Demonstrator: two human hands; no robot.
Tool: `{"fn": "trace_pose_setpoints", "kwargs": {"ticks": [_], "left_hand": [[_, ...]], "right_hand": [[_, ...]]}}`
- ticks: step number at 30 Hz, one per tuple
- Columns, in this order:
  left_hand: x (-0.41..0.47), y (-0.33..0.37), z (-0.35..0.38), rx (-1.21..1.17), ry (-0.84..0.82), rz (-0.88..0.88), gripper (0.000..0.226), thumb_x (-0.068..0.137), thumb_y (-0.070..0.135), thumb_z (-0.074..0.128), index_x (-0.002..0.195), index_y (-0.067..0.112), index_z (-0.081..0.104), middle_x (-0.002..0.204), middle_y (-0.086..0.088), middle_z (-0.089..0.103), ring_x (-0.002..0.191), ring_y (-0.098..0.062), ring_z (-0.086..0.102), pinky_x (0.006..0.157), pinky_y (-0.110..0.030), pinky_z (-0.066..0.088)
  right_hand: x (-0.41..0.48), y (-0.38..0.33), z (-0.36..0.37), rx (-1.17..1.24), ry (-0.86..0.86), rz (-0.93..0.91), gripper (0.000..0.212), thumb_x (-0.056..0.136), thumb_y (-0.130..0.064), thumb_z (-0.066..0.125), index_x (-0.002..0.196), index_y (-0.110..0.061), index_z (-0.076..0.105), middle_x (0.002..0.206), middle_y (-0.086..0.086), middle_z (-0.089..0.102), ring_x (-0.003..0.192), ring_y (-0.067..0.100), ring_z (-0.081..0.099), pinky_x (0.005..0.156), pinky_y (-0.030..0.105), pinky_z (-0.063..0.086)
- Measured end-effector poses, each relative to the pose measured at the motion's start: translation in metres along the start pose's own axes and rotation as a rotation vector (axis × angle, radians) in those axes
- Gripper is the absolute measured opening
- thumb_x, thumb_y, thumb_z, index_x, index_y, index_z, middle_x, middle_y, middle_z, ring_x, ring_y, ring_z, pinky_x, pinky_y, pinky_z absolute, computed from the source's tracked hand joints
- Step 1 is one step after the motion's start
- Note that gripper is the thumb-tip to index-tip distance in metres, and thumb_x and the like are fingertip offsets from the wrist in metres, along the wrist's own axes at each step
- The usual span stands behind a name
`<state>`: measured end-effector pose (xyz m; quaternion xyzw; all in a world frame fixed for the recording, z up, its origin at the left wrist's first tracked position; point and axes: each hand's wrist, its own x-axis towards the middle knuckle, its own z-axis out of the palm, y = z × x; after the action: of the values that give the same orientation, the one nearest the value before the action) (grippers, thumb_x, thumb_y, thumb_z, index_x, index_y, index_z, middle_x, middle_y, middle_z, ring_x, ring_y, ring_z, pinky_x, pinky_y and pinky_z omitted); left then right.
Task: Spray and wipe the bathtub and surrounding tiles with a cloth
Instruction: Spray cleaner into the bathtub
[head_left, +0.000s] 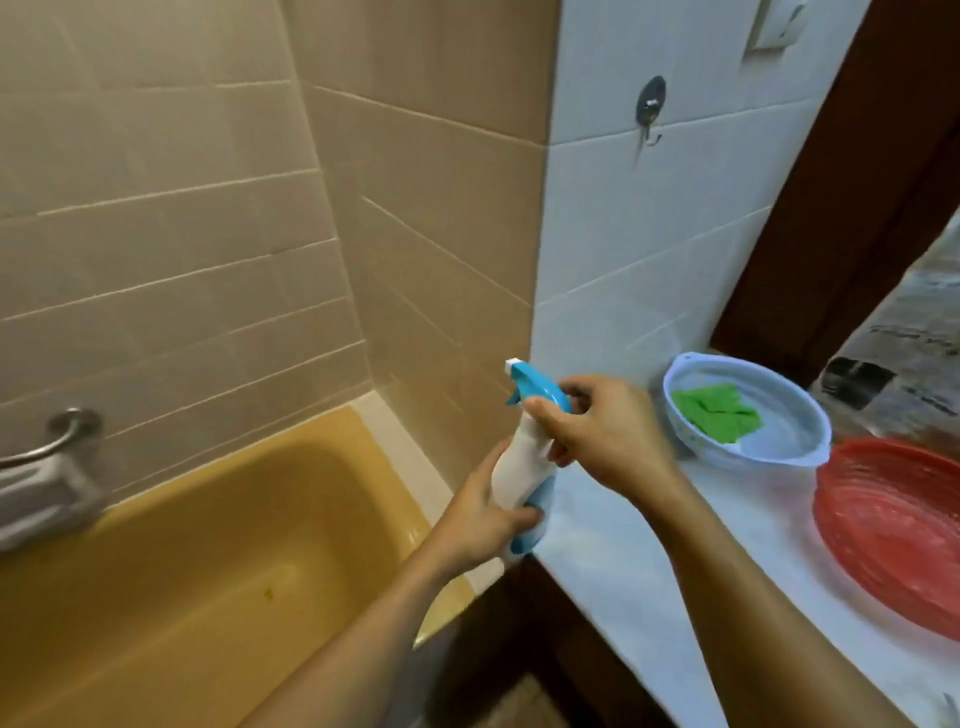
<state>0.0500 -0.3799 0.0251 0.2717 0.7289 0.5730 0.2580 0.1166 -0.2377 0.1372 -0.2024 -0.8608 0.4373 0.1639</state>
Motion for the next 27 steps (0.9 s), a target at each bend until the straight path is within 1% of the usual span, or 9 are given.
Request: {"fn": "trace_pose_setpoints", "kwargs": {"ticks": [4, 7, 12, 15, 17, 19, 21, 24, 27], "left_hand": [[-0.067, -0.014, -0.083, 0.004, 0.138, -0.012, 0.072, 0.084, 0.013, 0.077, 0.133, 0.054, 0.044, 0.121, 0.021, 0.063, 0.11, 0.008, 0.06, 0.09, -0.02, 0.053], [-0.113, -0.023, -0.133, 0.028, 0.136, -0.019, 0.081, 0.082, 0.013, 0.078, 0.143, 0.049, 0.039, 0.127, 0.016, 0.062, 0.116, -0.004, 0.062, 0.093, -0.024, 0.056], [-0.17, -0.058, -0.189, 0.072, 0.234, -0.174, 0.073, 0.073, 0.023, 0.081, 0.135, 0.034, 0.044, 0.123, 0.005, 0.062, 0.112, -0.014, 0.063, 0.098, -0.042, 0.057], [-0.195, -0.081, -0.216, -0.053, 0.186, -0.257, 0.081, 0.068, 0.024, 0.085, 0.138, 0.036, 0.047, 0.126, 0.003, 0.065, 0.117, -0.018, 0.064, 0.095, -0.043, 0.059], [-0.21, -0.096, -0.229, -0.239, 0.126, -0.324, 0.079, 0.067, 0.018, 0.084, 0.138, 0.027, 0.053, 0.128, -0.007, 0.067, 0.116, -0.024, 0.065, 0.091, -0.043, 0.057], [-0.222, -0.111, -0.237, -0.417, 0.06, -0.405, 0.07, 0.068, 0.016, 0.082, 0.134, 0.019, 0.058, 0.128, -0.015, 0.067, 0.112, -0.03, 0.065, 0.09, -0.048, 0.052], [-0.228, -0.128, -0.239, -0.545, 0.031, -0.45, 0.06, 0.074, 0.016, 0.079, 0.132, 0.014, 0.061, 0.13, -0.019, 0.066, 0.116, -0.036, 0.063, 0.096, -0.053, 0.05], [-0.225, -0.143, -0.237, -0.543, 0.085, -0.487, 0.063, 0.079, 0.014, 0.081, 0.136, 0.006, 0.056, 0.131, -0.022, 0.066, 0.123, -0.04, 0.063, 0.103, -0.057, 0.05], [-0.218, -0.151, -0.239, -0.405, 0.213, -0.525, 0.051, 0.085, 0.008, 0.076, 0.132, 0.009, 0.056, 0.121, -0.016, 0.072, 0.111, -0.03, 0.071, 0.095, -0.057, 0.057]], "right_hand": [[-0.021, -0.03, 0.085, 0.329, -0.284, -0.137, 0.052, 0.077, -0.045, 0.085, 0.123, -0.033, 0.065, 0.105, -0.011, 0.07, 0.096, 0.01, 0.068, 0.084, 0.029, 0.059], [-0.037, -0.058, 0.155, 0.542, -0.462, -0.102, 0.058, 0.079, -0.031, 0.087, 0.13, -0.031, 0.06, 0.115, -0.001, 0.07, 0.108, 0.016, 0.068, 0.089, 0.029, 0.057], [-0.059, -0.101, 0.261, 0.691, -0.449, 0.031, 0.027, 0.092, -0.023, 0.074, 0.117, -0.016, 0.068, 0.113, 0.004, 0.075, 0.1, 0.026, 0.073, 0.096, 0.046, 0.057], [-0.065, -0.121, 0.302, 0.73, -0.394, 0.186, 0.015, 0.09, -0.015, 0.074, 0.104, -0.012, 0.068, 0.103, 0.005, 0.077, 0.081, 0.027, 0.074, 0.077, 0.036, 0.06], [-0.063, -0.125, 0.324, 0.715, -0.368, 0.296, 0.011, 0.087, -0.011, 0.074, 0.095, -0.015, 0.068, 0.09, 0.005, 0.075, 0.069, 0.024, 0.07, 0.063, 0.032, 0.058], [-0.059, -0.12, 0.347, 0.63, -0.367, 0.385, 0.004, 0.087, -0.008, 0.068, 0.09, -0.011, 0.066, 0.084, 0.008, 0.072, 0.065, 0.022, 0.066, 0.06, 0.03, 0.055], [-0.056, -0.108, 0.37, 0.503, -0.324, 0.489, 0.008, 0.085, -0.011, 0.062, 0.089, -0.005, 0.066, 0.08, 0.012, 0.07, 0.066, 0.024, 0.066, 0.061, 0.032, 0.056], [-0.049, -0.087, 0.396, 0.386, -0.34, 0.582, 0.018, 0.082, -0.017, 0.065, 0.095, -0.004, 0.066, 0.089, 0.017, 0.073, 0.079, 0.033, 0.072, 0.079, 0.046, 0.062], [-0.042, -0.079, 0.408, 0.388, -0.414, 0.576, 0.02, 0.09, -0.025, 0.074, 0.095, -0.01, 0.063, 0.094, 0.013, 0.071, 0.08, 0.027, 0.067, 0.082, 0.043, 0.059]]}}
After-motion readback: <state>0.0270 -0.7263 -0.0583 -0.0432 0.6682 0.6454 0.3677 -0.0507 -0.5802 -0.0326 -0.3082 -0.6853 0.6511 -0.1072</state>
